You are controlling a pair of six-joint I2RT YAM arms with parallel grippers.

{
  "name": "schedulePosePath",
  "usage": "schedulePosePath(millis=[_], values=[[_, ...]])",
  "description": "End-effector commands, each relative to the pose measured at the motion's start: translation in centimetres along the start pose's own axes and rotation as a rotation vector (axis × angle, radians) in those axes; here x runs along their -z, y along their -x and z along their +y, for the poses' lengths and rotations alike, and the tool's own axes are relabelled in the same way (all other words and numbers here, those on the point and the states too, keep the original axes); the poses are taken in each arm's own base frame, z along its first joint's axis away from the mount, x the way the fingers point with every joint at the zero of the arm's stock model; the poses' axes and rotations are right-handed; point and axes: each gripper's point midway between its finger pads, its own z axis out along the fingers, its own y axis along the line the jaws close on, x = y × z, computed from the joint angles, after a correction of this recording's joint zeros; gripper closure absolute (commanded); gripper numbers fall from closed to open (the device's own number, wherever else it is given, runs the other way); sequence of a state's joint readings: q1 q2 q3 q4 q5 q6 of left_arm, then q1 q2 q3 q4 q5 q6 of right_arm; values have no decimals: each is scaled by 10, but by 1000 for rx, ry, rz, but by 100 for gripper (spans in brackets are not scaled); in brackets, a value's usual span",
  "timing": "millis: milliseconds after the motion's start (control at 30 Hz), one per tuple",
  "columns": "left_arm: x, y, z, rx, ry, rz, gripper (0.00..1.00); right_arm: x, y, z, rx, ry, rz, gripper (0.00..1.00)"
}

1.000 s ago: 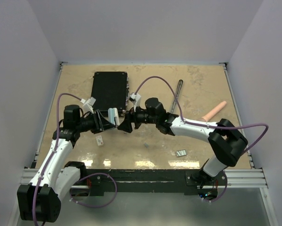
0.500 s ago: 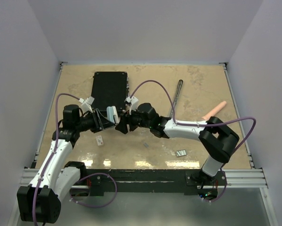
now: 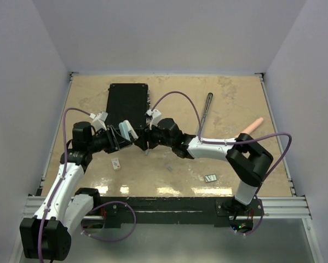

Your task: Unload the staples from the stapler

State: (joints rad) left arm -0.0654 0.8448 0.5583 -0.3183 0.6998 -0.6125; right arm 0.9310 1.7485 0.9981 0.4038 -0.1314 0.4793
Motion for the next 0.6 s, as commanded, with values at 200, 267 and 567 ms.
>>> schedulePosePath(millis=[200,267,567], values=[[9,-31,-18,-4,-118,140,100,-10,68,-65,-13,-134,-156,44],[9,-32,-18,-7,-124,145,100,-13,67,-65,-11,-129,-152,44],[6,-40,-17,-2,-131,178,100,-26,80,-57,-18,-89,-176,44]])
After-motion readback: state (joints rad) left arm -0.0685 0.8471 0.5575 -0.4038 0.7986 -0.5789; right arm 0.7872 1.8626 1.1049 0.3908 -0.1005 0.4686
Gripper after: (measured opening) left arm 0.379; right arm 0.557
